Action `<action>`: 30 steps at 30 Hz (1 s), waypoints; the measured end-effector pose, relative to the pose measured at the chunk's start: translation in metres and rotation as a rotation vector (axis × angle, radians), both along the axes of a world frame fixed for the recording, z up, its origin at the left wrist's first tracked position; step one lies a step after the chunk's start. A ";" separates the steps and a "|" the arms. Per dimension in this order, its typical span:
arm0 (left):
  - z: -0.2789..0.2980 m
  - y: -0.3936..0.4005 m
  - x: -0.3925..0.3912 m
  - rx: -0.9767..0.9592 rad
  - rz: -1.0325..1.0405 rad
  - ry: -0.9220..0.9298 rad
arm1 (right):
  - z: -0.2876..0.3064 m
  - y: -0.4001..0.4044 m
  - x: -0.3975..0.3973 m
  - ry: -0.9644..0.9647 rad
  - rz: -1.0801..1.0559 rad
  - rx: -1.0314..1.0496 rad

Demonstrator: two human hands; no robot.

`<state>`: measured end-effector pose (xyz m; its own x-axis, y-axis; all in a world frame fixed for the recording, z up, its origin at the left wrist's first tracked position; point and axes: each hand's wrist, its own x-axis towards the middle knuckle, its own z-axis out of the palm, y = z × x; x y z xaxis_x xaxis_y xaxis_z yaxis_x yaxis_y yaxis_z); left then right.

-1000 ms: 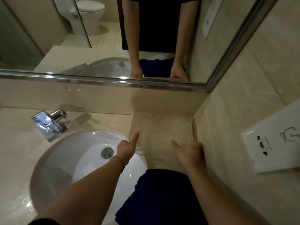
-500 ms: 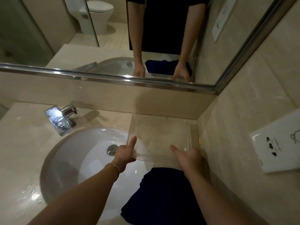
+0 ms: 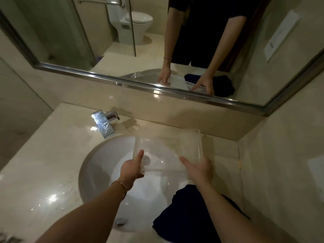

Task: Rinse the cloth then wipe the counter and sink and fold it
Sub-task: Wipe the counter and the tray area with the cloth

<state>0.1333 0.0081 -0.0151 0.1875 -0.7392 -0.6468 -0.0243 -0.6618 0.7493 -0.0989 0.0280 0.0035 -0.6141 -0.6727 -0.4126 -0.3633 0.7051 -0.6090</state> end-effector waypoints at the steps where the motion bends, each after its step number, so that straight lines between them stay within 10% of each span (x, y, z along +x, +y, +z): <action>1: 0.001 0.002 0.009 -0.004 0.012 -0.012 | 0.000 -0.001 0.010 0.013 0.020 -0.003; 30: 0.010 0.071 0.300 0.048 0.459 -0.091 | 0.022 -0.019 0.306 0.019 0.475 0.016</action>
